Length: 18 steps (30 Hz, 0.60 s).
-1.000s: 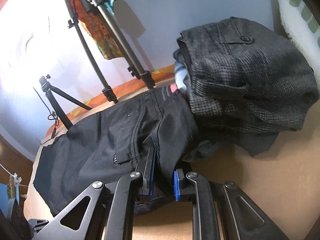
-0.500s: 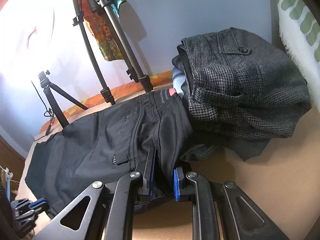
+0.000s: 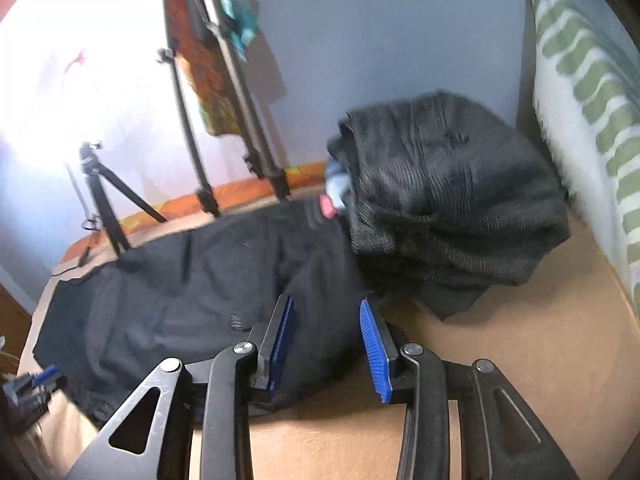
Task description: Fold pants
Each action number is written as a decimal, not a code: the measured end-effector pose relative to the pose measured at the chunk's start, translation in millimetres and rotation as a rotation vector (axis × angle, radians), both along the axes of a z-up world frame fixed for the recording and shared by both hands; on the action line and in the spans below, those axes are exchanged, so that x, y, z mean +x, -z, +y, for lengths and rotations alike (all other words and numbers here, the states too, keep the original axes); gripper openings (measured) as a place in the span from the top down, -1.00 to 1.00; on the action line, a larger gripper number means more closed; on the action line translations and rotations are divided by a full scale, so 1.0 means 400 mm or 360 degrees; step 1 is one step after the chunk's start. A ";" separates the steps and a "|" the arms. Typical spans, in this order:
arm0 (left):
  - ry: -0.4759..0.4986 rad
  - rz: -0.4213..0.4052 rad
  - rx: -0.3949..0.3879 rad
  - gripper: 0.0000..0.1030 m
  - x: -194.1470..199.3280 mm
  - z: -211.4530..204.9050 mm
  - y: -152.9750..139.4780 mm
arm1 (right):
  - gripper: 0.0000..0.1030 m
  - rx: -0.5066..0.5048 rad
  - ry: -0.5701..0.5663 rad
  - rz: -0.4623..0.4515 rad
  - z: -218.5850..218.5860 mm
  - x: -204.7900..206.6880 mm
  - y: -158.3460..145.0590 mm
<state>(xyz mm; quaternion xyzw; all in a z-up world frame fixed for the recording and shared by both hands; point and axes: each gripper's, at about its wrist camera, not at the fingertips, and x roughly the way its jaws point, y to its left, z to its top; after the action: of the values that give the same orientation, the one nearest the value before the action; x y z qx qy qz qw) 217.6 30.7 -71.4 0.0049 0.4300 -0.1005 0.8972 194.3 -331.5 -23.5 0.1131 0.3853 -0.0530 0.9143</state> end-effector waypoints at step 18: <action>-0.0855 0.0091 -0.0544 -0.03 -0.001 0.578 0.059 | 0.28 -0.0093 -0.0953 -0.0033 0.496 -0.008 -0.023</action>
<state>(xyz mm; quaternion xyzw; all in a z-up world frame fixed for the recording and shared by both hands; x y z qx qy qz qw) 217.3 262.0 -95.1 -0.2623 0.4178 0.0692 0.8671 190.9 -133.2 -14.3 -0.0314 0.3905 0.2090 0.8960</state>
